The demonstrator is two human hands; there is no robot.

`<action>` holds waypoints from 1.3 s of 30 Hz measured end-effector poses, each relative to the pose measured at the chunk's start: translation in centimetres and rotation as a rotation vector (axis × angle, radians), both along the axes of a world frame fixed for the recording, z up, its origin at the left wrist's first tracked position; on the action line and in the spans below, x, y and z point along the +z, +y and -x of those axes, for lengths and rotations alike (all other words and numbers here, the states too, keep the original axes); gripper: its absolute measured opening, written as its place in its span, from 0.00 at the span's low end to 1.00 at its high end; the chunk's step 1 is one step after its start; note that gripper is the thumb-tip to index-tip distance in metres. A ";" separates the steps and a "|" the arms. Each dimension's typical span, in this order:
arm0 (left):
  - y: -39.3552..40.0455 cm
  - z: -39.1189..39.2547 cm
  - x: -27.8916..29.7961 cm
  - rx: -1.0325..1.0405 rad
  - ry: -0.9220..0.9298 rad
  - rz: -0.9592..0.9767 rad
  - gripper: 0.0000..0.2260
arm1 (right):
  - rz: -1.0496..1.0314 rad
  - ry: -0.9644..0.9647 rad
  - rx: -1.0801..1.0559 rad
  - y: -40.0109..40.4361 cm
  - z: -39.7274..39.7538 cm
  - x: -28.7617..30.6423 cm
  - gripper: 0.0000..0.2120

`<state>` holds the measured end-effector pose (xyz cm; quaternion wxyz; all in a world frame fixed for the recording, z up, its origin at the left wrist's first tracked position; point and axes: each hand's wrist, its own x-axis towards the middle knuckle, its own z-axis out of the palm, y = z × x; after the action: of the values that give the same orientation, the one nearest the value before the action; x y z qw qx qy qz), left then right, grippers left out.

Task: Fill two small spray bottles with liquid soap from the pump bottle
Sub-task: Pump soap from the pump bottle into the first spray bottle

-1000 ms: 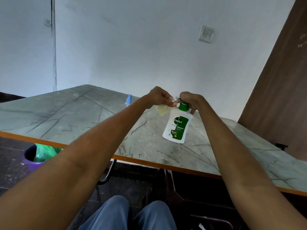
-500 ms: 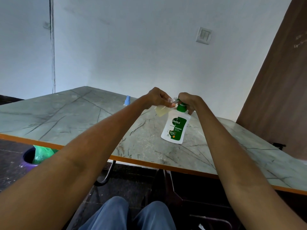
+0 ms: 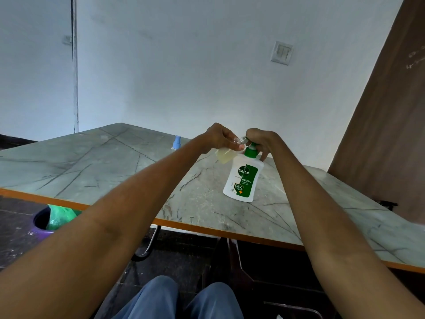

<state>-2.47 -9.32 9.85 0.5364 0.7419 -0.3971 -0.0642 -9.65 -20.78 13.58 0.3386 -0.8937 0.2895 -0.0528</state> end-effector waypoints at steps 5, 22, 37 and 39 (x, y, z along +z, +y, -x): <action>0.2 0.0 -0.1 0.018 -0.004 -0.033 0.16 | -0.008 -0.011 -0.024 -0.3 -0.3 -0.6 0.10; 0.2 1.7 -1.0 -0.078 0.044 -0.266 0.22 | 0.025 -0.034 -0.028 -0.3 -0.5 -0.8 0.11; 1.7 0.4 -0.4 -0.138 0.009 -0.166 0.12 | -0.009 -0.048 -0.022 -0.5 -0.5 -0.8 0.10; 1.6 0.1 -0.1 -0.115 -0.041 -0.155 0.13 | -0.006 -0.051 -0.023 -0.3 -0.5 -0.7 0.10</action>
<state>-2.60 -7.67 9.70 0.4649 0.7583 -0.4436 -0.1102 -9.18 -21.07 12.87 0.3481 -0.8876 0.2912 -0.0783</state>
